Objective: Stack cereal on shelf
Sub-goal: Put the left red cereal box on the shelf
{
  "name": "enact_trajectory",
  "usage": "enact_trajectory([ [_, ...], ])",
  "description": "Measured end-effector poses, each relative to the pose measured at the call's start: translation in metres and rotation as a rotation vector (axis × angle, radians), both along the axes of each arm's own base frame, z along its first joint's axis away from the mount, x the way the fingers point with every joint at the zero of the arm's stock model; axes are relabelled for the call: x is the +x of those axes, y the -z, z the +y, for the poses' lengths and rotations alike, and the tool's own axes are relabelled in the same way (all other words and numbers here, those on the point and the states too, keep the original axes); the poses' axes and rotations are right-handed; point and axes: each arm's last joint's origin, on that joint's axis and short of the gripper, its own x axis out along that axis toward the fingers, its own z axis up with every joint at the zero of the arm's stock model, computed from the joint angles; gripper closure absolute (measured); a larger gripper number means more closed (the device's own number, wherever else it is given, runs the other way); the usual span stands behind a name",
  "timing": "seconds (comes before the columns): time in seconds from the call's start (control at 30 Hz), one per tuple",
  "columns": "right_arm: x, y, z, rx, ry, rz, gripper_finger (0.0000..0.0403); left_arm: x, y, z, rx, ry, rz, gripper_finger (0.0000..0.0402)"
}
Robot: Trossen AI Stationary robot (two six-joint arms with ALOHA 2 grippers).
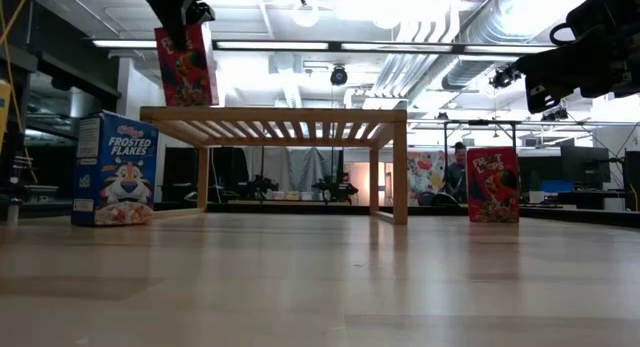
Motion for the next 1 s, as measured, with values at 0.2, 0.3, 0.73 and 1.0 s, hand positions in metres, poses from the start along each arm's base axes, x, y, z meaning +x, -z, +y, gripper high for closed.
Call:
enact_trajectory([
  [0.2,0.0000,0.0000,0.0000,0.000,0.000,0.000,0.0403,0.0000,0.0001,0.0000,-0.006,-0.033,-0.008,0.0227],
  [0.3,0.0000,0.0001,0.0000,0.000,0.000,0.000,0.0403,-0.0001,0.0000,0.0000,-0.006,-0.033,-0.008,0.0227],
  [0.73,0.0000,0.0000,0.0000,0.000,0.000,0.000,0.0403,0.0001,0.0004,-0.0003,-0.007,0.016,0.002,0.0227],
  [1.0,0.0000,0.0002,0.0000,0.000,0.000,0.001,0.0403,0.0039,0.0021,0.0015,-0.001,0.011,-0.002,0.0227],
])
